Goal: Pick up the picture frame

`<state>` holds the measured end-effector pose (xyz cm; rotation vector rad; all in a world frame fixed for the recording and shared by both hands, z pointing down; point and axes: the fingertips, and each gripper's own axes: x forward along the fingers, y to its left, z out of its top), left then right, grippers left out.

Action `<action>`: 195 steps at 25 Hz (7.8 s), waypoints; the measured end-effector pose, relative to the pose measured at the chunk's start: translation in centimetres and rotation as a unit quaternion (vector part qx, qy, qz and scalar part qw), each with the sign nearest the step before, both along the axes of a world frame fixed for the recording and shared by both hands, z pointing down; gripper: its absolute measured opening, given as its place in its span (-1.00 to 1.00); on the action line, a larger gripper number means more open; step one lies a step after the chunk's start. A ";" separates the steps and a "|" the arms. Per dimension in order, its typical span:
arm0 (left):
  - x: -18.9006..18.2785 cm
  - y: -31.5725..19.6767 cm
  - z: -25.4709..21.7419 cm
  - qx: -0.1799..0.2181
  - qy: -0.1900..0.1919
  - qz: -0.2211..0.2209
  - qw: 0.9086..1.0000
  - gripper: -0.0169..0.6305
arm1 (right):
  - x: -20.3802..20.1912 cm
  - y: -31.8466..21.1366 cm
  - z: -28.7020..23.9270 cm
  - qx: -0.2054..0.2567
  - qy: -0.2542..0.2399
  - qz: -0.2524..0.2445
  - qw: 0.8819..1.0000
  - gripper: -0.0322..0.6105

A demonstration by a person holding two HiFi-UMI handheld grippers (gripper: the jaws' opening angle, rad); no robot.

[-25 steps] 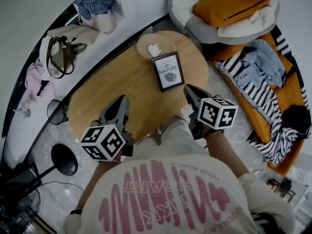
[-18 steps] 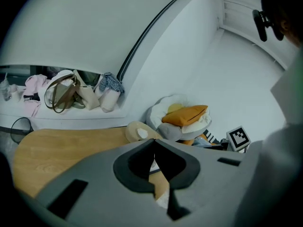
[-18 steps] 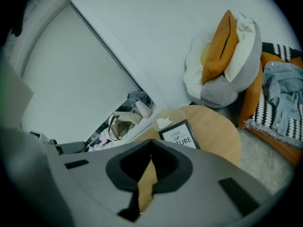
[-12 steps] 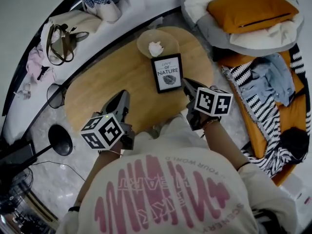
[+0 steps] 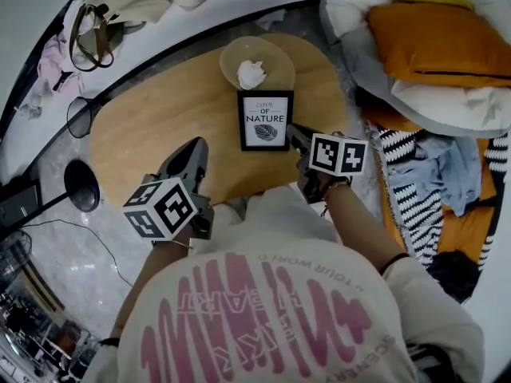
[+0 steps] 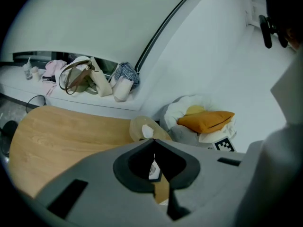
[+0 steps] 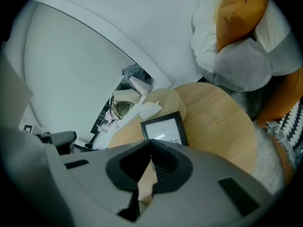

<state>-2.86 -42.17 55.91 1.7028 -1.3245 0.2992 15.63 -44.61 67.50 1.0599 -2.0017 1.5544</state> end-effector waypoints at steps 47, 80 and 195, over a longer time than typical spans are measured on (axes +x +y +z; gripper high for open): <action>1.6 -4.6 0.1 -0.032 -0.065 -0.024 0.997 -0.93 | -0.2 1.0 10.4 -0.074 -0.061 -0.150 0.984 -0.62; 0.6 -3.5 0.1 0.001 -0.016 -0.005 1.000 -0.93 | 2.3 2.5 4.2 -0.046 0.018 -0.112 0.993 -0.67; -8.7 15.1 -21.3 0.288 0.011 0.067 0.955 -0.93 | -7.1 15.7 -35.9 0.381 -0.093 0.150 0.908 -0.67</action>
